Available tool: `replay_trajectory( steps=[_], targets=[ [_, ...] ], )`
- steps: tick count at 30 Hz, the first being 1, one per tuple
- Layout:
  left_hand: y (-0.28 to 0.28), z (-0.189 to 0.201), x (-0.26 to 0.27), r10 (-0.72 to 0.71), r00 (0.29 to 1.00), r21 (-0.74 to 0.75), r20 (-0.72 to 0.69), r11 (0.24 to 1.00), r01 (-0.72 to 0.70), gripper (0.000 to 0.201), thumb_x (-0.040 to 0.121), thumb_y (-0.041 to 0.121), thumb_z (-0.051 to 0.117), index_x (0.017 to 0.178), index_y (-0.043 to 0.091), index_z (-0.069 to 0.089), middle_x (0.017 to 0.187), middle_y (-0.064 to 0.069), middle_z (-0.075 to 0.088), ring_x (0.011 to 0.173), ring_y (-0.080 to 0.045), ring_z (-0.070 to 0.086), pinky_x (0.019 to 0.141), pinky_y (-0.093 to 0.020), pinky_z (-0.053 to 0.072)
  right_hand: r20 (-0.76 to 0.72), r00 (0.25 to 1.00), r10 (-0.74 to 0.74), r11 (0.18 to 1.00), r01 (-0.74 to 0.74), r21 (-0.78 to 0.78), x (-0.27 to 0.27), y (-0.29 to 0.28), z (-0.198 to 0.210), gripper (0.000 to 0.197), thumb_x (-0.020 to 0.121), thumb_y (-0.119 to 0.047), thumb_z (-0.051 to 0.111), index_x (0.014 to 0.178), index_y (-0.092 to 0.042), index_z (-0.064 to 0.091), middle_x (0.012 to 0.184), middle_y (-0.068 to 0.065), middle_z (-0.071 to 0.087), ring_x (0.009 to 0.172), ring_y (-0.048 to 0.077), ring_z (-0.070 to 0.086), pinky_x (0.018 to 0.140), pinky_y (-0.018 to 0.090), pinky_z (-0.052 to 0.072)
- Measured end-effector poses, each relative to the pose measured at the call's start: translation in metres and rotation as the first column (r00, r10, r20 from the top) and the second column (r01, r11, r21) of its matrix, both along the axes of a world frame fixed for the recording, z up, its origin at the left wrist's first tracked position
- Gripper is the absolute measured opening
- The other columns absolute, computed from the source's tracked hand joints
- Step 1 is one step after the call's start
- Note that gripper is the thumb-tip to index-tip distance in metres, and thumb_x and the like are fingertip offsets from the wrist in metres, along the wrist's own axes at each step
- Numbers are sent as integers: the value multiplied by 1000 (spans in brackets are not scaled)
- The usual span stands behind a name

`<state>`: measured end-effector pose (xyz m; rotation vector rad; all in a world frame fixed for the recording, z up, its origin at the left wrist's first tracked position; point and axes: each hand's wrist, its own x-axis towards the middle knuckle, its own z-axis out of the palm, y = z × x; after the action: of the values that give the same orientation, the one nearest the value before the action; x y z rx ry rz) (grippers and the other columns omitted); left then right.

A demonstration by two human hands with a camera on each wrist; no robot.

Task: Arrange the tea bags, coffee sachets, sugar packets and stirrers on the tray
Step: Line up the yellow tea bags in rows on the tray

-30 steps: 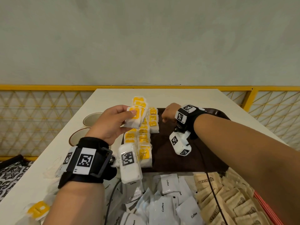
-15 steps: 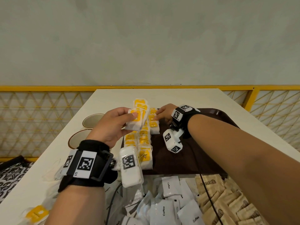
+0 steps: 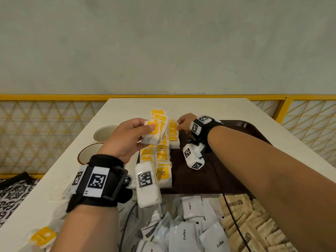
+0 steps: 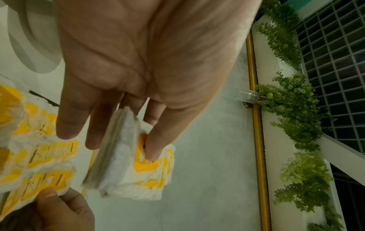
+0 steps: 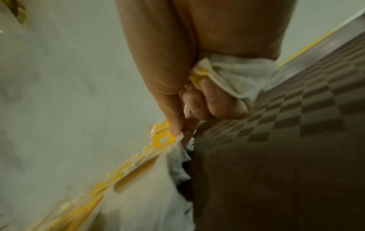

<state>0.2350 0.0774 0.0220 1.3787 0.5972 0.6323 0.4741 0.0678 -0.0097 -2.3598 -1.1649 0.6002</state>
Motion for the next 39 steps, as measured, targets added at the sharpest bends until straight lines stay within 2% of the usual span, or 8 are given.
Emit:
replay_trajectory(
  steps=[5, 9, 16, 18, 21, 27, 32, 39],
  targets=[
    [0, 0, 0, -9, 1000, -4, 4, 1000, 9, 8, 90, 9, 58, 84, 10, 64, 85, -6, 69, 79, -18, 65, 75, -31, 56, 66, 997, -26, 999, 27, -22, 0, 4, -1, 20, 86, -24, 67, 97, -7, 69, 83, 2, 60, 81, 20, 58, 79, 34, 51],
    [1, -1, 0, -11, 1000, -2, -7, 1000, 11, 9, 91, 9, 58, 85, 10, 64, 88, -7, 69, 81, -19, 65, 75, -31, 56, 134, 989, -65, 989, 81, -121, 7, 4, 0, 31, 87, -40, 63, 59, -27, 61, 64, -2, 57, 68, 21, 61, 71, 32, 49],
    [-1, -1, 2, -11, 1000, 4, -16, 1000, 11, 8, 91, 8, 58, 85, 9, 63, 89, -9, 67, 83, -21, 63, 81, -35, 53, 60, 998, 18, 987, -9, -159, -2, -9, 7, 56, 71, -45, 79, 112, -10, 68, 104, 11, 69, 100, 28, 65, 93, 43, 52],
    [-1, -1, 2, -5, 1000, 6, -19, 1000, 5, 8, 91, 9, 58, 85, 9, 63, 90, -10, 67, 84, -21, 63, 84, -37, 52, 36, 997, 63, 987, -57, -148, -2, -13, 9, 54, 74, -37, 78, 119, -10, 65, 93, 3, 65, 87, 20, 63, 81, 36, 54],
    [-1, 0, 1, -3, 1000, 5, -22, 1000, 3, 8, 91, 9, 58, 85, 10, 64, 92, -11, 67, 87, -23, 62, 88, -40, 50, 28, 991, 134, 984, -130, -119, -4, -21, 14, 44, 77, -28, 78, 114, -11, 63, 74, -10, 50, 65, 5, 47, 60, 20, 41],
    [0, -1, 1, -8, 1000, 1, -19, 1000, 8, 9, 90, 8, 58, 83, 10, 63, 91, -10, 67, 87, -24, 63, 88, -40, 51, -1, 993, 115, 993, -115, -30, -1, -17, 18, 14, 79, -26, 76, 83, -21, 64, 71, -6, 58, 66, 9, 53, 70, 26, 49],
    [0, -3, 4, -13, 1000, -3, -28, 1000, 13, 6, 90, 8, 59, 85, 9, 63, 90, -10, 67, 84, -23, 63, 83, -37, 53, 6, 999, 41, 999, -41, -36, 2, -8, 7, 40, 83, -27, 72, 117, -8, 64, 86, -1, 57, 70, 12, 51, 91, 37, 47],
    [1, -3, 4, -13, 999, 0, -29, 1000, 13, 7, 89, 8, 59, 84, 9, 63, 91, -11, 67, 86, -23, 63, 87, -40, 51, -68, 994, -80, 996, 83, 38, 9, -4, -2, 43, 74, -19, 76, 114, -5, 65, 100, 9, 59, 91, 23, 55, 90, 39, 50]
  ],
)
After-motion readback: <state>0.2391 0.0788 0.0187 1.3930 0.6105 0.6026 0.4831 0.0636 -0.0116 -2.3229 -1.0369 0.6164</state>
